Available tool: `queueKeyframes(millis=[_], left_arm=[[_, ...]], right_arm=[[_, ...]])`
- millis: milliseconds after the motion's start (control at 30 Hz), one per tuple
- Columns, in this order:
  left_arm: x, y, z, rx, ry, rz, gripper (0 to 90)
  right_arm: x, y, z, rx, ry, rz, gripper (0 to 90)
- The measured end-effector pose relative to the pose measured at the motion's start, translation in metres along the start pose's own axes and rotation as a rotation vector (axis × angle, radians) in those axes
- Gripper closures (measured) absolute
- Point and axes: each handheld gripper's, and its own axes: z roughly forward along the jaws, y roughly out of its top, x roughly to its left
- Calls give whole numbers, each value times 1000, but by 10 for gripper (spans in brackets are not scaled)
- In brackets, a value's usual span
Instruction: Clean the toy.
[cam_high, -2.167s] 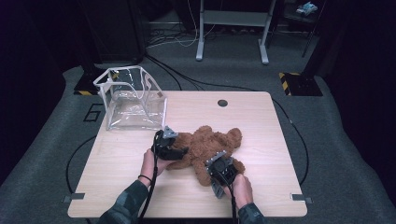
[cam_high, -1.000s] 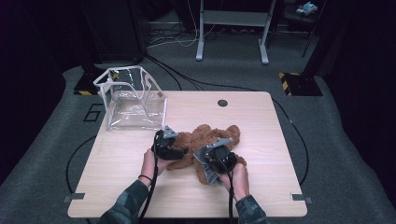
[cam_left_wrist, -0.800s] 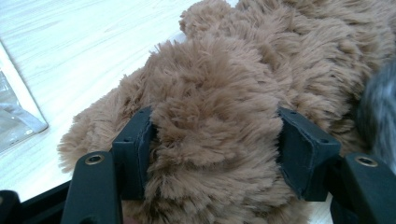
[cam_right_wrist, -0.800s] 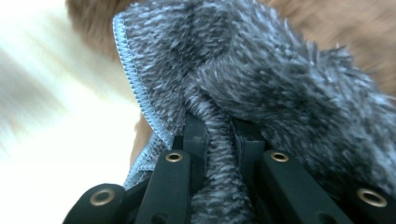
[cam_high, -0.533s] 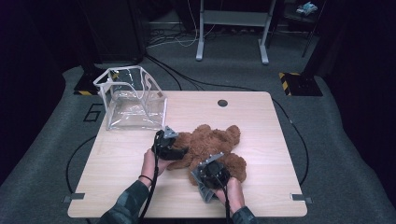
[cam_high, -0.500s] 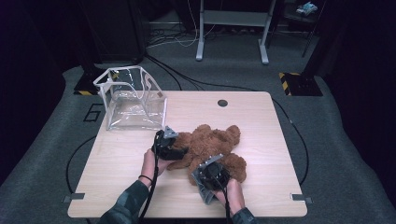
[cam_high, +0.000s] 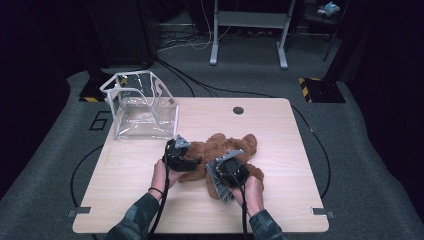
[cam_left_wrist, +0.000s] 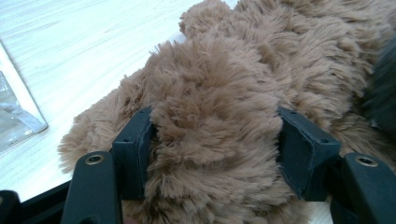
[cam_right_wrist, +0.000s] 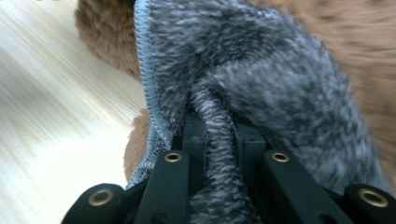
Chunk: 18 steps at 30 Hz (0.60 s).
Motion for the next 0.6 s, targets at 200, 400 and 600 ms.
queueKeyframes(millis=[200, 400, 600], left_arm=[[0, 0, 0, -1, -6, 2, 350], [1, 0, 0, -1, -8, 0, 350], [2, -1, 0, -2, -13, -5, 350]], right_arm=[[9, -20, 18, 75, 24, 4, 787], [1, -5, -15, -23, 30, 9, 783], [19, 26, -11, -69, 49, -34, 779]])
